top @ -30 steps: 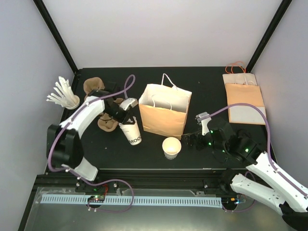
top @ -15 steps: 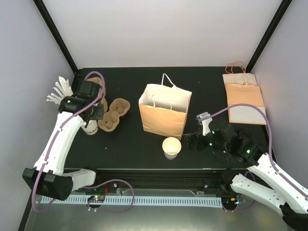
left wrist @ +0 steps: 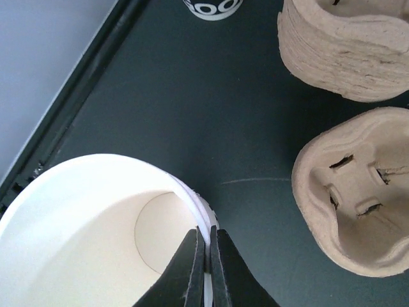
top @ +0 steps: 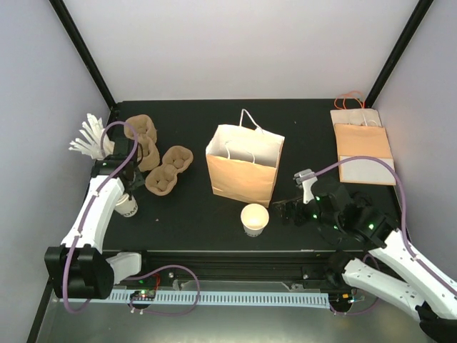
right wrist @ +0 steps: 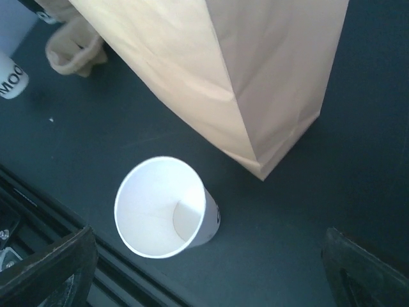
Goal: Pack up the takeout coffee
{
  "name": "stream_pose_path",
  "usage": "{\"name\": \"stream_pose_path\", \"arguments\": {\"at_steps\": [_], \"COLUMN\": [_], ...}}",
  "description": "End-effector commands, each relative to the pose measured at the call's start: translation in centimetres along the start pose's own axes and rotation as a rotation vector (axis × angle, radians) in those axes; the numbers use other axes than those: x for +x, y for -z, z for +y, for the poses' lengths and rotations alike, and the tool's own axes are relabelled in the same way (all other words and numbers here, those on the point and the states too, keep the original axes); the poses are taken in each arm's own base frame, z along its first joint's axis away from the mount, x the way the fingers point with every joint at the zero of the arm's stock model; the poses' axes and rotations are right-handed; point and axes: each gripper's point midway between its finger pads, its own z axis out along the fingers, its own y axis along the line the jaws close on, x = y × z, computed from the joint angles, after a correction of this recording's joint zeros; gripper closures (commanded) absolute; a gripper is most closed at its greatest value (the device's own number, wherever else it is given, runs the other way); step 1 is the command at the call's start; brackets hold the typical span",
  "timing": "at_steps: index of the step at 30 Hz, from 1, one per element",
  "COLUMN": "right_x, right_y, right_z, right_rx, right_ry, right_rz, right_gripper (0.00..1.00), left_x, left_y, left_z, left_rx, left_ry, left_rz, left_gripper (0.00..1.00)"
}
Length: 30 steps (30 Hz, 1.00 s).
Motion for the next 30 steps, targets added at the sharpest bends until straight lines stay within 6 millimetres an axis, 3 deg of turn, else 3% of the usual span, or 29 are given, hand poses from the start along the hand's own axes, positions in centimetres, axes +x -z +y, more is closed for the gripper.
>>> {"name": "stream_pose_path", "arguments": {"at_steps": [1,5,7,8,11,16,20,24,30], "right_x": [2.1,3.5,4.1,4.4,4.5,3.3,2.7,2.8,4.0], "right_y": [-0.9,-2.2,-2.9,-3.2,-3.7,-4.2,-5.7,-7.4,-10.0], "right_z": [-1.1,-1.6,-1.9,-2.2,-2.9,-2.6,-2.8,-3.9,-5.0], "right_rx": [0.081,0.118,0.135,0.154,0.201,0.195,0.217,0.242,0.126], "right_ry": [-0.098,-0.168,-0.202,-0.220,-0.253,-0.259,-0.237,-0.285,-0.472], "right_rz": [0.136,0.201,0.218,0.228,0.227,0.188,0.181,0.209,0.180], "right_gripper": [0.02,0.02,0.08,0.11,0.18,0.20,0.27,0.30,0.36], "left_x": [-0.8,0.2,0.3,0.2,-0.5,-1.5,-1.8,0.8,9.9], "left_y": [-1.0,-2.2,-2.2,-2.0,-0.9,1.7,6.0,10.2,14.3], "left_z": [-1.4,-2.0,-2.1,-2.1,-2.1,-2.1,-4.7,-8.3,-14.5], "left_rx": [0.049,0.071,0.082,0.085,0.111,0.163,0.365,0.588,0.983], "left_ry": [0.094,0.110,0.116,0.118,0.120,0.089,-0.018,-0.142,-0.337], "left_rz": [-0.006,0.020,0.014,0.009,-0.024,-0.057,-0.094,-0.094,0.013], "left_gripper": [0.99,0.98,0.94,0.88,0.34,0.15,0.03,0.01,0.03]}}
